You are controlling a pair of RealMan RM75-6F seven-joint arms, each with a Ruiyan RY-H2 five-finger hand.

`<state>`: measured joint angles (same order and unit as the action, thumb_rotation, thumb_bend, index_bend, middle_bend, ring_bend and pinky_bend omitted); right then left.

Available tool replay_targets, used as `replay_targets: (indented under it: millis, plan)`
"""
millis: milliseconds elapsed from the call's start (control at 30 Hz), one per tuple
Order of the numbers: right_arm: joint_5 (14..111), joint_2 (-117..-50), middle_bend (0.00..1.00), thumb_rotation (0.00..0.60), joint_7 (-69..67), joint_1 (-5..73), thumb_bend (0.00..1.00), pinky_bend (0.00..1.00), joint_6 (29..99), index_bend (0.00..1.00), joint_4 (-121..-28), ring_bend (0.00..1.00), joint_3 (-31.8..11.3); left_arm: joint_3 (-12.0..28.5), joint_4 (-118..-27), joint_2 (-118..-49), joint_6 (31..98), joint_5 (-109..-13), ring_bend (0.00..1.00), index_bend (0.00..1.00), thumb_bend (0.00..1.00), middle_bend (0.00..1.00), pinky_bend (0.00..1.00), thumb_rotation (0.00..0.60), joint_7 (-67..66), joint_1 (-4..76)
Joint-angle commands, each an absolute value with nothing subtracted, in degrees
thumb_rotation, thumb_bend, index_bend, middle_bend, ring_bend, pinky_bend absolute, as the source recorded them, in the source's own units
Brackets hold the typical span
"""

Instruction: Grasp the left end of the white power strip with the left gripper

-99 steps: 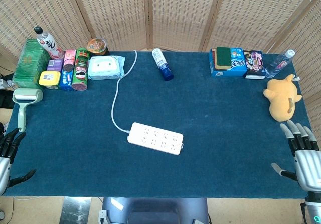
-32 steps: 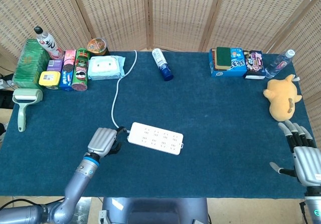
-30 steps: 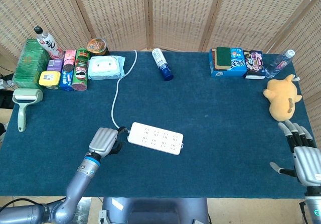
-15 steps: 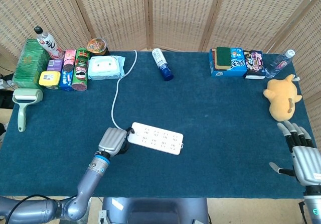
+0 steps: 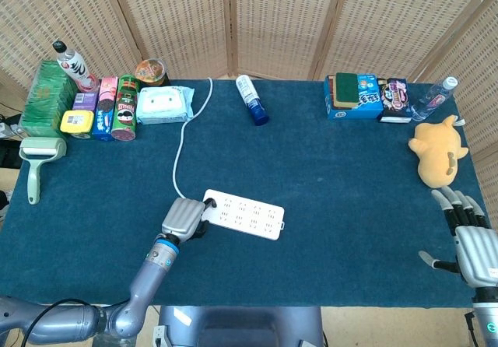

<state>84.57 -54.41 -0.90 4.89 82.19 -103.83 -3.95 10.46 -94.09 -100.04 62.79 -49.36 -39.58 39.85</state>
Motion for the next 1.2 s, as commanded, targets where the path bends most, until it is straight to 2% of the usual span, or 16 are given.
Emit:
replay_targets:
  millis: [33, 1200]
  plan:
    - [84.6, -54.4, 0.02, 0.6, -0.8, 4.9, 0.0, 0.0, 82.2, 0.06, -103.9, 0.01, -3.9, 10.4, -94.1, -100.0, 63.0, -49.0, 1.0, 0.31, 0.52, 1.0, 1.0, 0.6, -39.6, 40.0]
    - [84.6, -54.3, 0.02, 0.6, -1.2, 4.9, 0.0, 0.0, 82.5, 0.06, -103.8, 0.01, -3.9, 8.8, -91.9, -100.8, 62.4, -45.4, 1.0, 0.31, 0.51, 1.0, 1.0, 0.6, -39.1, 42.4]
